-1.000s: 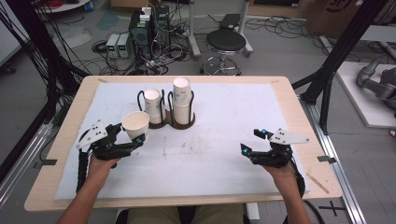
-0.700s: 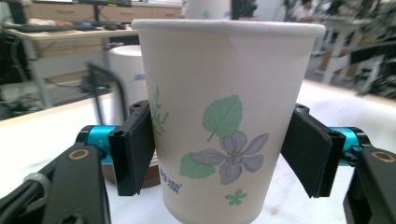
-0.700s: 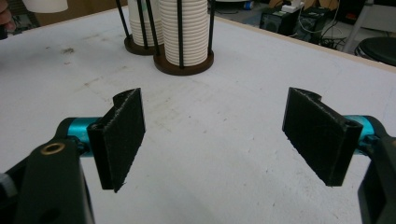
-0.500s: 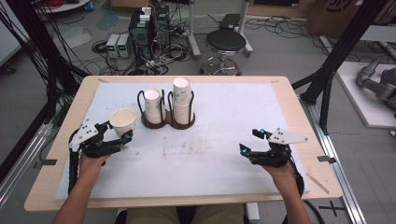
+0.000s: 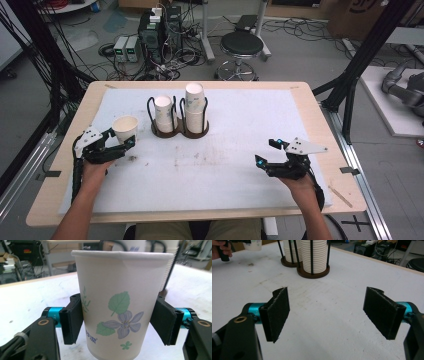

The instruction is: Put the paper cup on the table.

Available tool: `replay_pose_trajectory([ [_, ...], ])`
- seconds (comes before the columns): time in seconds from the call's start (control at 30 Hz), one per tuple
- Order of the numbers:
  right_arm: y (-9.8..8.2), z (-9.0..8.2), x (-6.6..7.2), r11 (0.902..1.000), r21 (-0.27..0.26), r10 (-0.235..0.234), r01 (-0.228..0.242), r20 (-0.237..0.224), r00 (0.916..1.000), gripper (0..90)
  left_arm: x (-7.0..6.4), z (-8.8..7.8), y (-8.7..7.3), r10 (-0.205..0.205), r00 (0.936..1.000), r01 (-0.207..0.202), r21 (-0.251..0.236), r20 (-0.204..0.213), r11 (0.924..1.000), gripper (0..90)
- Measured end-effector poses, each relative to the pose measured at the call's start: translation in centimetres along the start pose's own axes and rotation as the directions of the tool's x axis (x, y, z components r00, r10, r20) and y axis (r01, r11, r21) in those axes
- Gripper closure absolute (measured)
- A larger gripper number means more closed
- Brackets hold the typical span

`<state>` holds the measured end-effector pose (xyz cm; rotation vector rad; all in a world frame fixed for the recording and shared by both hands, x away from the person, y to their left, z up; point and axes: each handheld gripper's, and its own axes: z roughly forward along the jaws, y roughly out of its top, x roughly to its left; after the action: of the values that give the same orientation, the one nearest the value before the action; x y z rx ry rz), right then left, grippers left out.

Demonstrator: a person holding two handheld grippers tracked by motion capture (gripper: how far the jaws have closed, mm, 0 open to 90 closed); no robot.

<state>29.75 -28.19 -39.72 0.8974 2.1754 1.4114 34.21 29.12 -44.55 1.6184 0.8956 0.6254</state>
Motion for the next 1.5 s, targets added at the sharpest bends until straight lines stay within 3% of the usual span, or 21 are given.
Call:
replay_pose_trajectory([
  [0.13, 0.0, 0.1, 0.1, 1.0000, 0.004, 0.000, 0.000, -0.004, 1.0000, 21.9, 0.5, 0.5, -0.5, -0.029, 0.9996, 0.030, 0.052, -0.006, 0.9982, 32.0],
  [0.27, 0.0, 0.2, 0.1, 1.0000, 0.009, -0.001, 0.001, -0.007, 1.0000, 21.9, 0.2, 0.8, -0.5, -0.004, 0.9992, 0.008, 0.111, -0.039, 0.9938, 32.2],
  [0.47, 0.0, 0.2, 0.1, 1.0000, 0.008, -0.006, 0.006, -0.008, 1.0000, 21.9, -0.5, 1.1, -0.5, 0.042, 0.9965, -0.025, 0.219, -0.072, 0.9754, 32.6],
  [0.5, 0.0, 0.2, 0.2, 1.0000, 0.007, -0.006, 0.006, -0.008, 1.0000, 21.9, -0.6, 0.9, -0.4, 0.032, 0.9962, -0.012, 0.231, -0.081, 0.9729, 32.6],
  [0.6, 0.0, 0.1, 0.1, 0.9999, 0.009, -0.007, 0.007, -0.006, 1.0000, 21.9, -0.6, 0.2, -0.4, 0.013, 0.9961, 0.010, 0.255, -0.088, 0.9668, 32.8],
  [0.87, 0.0, 0.1, 0.1, 0.9999, 0.012, -0.006, 0.006, -0.011, 0.9999, 21.9, -0.6, -0.2, -0.7, -0.021, 0.9957, 0.045, 0.270, -0.090, 0.9618, 31.8],
  [0.97, 0.0, 0.1, 0.1, 0.9999, 0.013, -0.001, 0.001, -0.010, 0.9999, 21.9, -0.5, -0.2, -0.9, -0.051, 0.9949, 0.074, 0.289, -0.087, 0.9545, 27.8],
  [1.03, 0.0, 0.1, 0.1, 0.9999, 0.015, -0.001, 0.002, -0.014, 0.9999, 21.9, -0.7, -0.2, -0.9, -0.059, 0.9945, 0.082, 0.296, -0.087, 0.9515, 19.6],
  [1.23, 0.0, 0.1, 0.0, 0.9998, 0.017, -0.008, 0.008, -0.018, 0.9998, 21.9, -1.2, -1.1, -0.4, -0.063, 0.9941, 0.084, 0.259, -0.089, 0.9623, 19.3],
  [1.4, -0.1, 0.2, 0.2, 0.9996, 0.027, -0.005, 0.006, -0.040, 0.9992, 21.9, -0.8, -3.1, 0.3, -0.089, 0.9892, 0.106, 0.154, -0.116, 0.9823, 18.9],
  [1.5, -0.1, 0.3, 0.2, 0.9996, 0.027, -0.009, 0.010, -0.041, 0.9991, 22.0, -0.9, -4.0, 1.0, -0.098, 0.9873, 0.111, 0.099, -0.125, 0.9889, 18.1],
])
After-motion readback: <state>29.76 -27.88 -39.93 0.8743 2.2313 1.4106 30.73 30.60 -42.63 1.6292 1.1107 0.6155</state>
